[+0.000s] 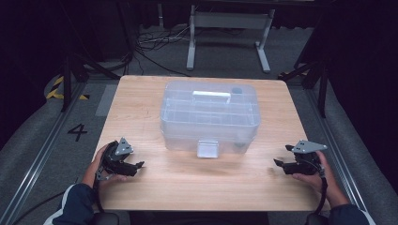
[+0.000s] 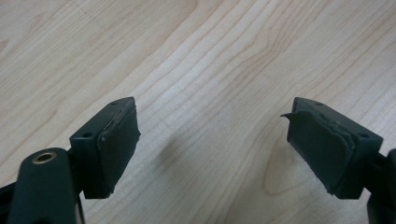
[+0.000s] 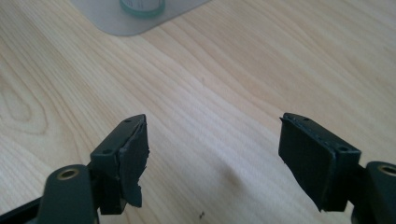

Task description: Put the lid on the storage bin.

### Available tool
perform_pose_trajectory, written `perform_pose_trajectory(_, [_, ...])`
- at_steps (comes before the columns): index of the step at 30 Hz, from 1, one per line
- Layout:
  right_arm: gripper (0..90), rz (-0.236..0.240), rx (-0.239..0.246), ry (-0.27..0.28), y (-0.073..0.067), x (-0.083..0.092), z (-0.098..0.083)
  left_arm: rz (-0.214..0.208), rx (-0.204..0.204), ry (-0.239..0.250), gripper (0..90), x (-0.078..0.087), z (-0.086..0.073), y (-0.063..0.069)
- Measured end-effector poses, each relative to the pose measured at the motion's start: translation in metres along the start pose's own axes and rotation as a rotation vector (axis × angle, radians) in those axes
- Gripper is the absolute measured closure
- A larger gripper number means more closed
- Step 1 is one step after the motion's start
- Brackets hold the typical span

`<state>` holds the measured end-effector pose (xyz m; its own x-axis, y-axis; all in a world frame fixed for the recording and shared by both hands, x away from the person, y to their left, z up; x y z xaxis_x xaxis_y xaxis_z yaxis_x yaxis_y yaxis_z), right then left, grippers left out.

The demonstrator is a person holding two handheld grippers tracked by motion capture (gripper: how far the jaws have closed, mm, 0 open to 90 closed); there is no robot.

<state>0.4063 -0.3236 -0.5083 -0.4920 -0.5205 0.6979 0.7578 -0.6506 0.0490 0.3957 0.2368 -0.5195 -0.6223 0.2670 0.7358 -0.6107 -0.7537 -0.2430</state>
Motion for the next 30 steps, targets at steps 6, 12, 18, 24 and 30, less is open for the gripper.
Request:
perform_pose_trajectory(6, [24.0,-0.014,-0.050,-0.006,0.002,0.002,-0.017,-0.009,0.029,-0.001,17.3,-0.003,-0.007,0.000])
perform_pose_trajectory(12, [21.8,-0.018,-0.155,0.032,0.009,0.003,-0.036,-0.043,0.120,0.029,16.4,-0.003,-0.015,-0.002])
perform_pose_trajectory(18, [20.5,0.003,-0.214,0.054,0.013,0.003,-0.040,-0.045,0.161,0.045,15.0,-0.003,-0.020,-0.004])
perform_pose_trajectory(24, [19.5,0.007,-0.213,0.051,0.013,0.003,-0.040,-0.044,0.163,0.045,15.0,-0.003,-0.020,-0.004])
perform_pose_trajectory(30, [19.5,0.006,-0.212,0.051,0.013,0.003,-0.040,-0.036,0.172,0.041,14.9,-0.003,-0.020,-0.005])
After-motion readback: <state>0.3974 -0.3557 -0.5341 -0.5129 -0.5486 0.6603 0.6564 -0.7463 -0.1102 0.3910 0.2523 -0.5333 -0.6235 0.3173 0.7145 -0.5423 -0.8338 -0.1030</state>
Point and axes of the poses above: each handheld gripper's, and its own axes: x roughly backward along the jaws, z roughly out of its top, y roughly to its right, the point moved 7 cm from there along -x, roughly forward along the jaws, and after that the axes turned 9 degrees about z, right-handed, at the moved point
